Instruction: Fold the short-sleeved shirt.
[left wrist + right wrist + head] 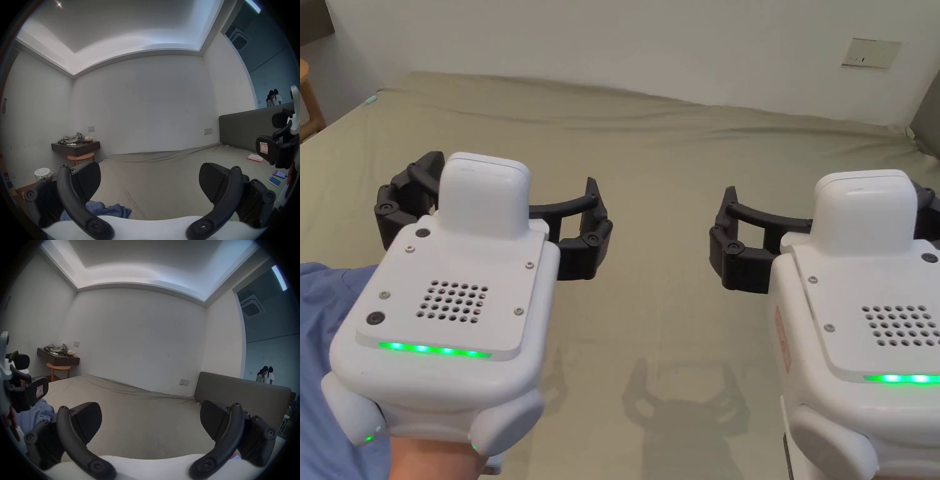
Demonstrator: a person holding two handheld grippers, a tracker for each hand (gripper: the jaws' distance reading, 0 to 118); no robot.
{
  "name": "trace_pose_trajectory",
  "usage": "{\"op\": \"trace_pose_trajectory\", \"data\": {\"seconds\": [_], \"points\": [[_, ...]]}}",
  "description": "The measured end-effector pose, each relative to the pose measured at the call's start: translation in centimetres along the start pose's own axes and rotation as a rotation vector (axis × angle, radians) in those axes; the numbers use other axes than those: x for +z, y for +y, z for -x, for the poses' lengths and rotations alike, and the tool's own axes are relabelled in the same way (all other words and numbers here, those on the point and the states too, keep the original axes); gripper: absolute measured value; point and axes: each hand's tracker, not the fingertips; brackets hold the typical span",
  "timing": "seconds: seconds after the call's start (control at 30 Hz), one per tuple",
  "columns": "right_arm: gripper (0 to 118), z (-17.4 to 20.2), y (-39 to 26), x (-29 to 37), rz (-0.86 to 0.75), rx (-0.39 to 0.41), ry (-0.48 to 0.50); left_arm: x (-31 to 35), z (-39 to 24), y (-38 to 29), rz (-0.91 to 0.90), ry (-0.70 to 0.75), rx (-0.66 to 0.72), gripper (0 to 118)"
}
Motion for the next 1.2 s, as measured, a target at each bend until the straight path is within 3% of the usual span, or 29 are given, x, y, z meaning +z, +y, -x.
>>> {"op": "trace_pose_trajectory", "data": {"seconds": [0.3,0.37,0.4,0.47,0.5,0.57,0.63,0.87,1.2], "points": [[116,-1.1,-0.4,-0.7,0.037,-0.056,0.038,0.2,-0.6,0.4,0.007,-0.016,-0.033,117],[102,-1.6,-0.5,-0.7,0.049,-0.085,0.072,0.1,-0.6,0.4,0.018,-0.023,-0.023,112],[68,-1.0,0.0,-0.1,0.045,-0.094,0.079,0.1,-0.6,0.4,0.023,-0.026,-0.017,86],[10,-0.8,0.1,-0.2,0.053,-0.083,0.082,0.2,-0.7,0.4,0.019,-0.033,-0.01,18],[1,-0.6,0.0,-0.4,0.057,-0.052,0.064,0.0,-0.8,0.5,0.02,-0.029,-0.011,3],[0,-0.3,-0.2,0.0,0.044,-0.031,0.048,0.1,-0.8,0.5,0.009,-0.031,-0.002,2],[0,-0.9,-0.1,0.0,0.05,-0.074,0.099,0.0,-0.8,0.7,0.026,-0.072,0.011,0],[0,-1.3,-0.1,-0.2,0.081,-0.103,0.083,-0.6,-1.5,0.3,0.061,-0.096,-0.001,0],[0,-0.5,0.4,-0.2,0.067,-0.085,0.109,-0.3,-0.7,0.7,0.048,-0.067,0.002,0]]}}
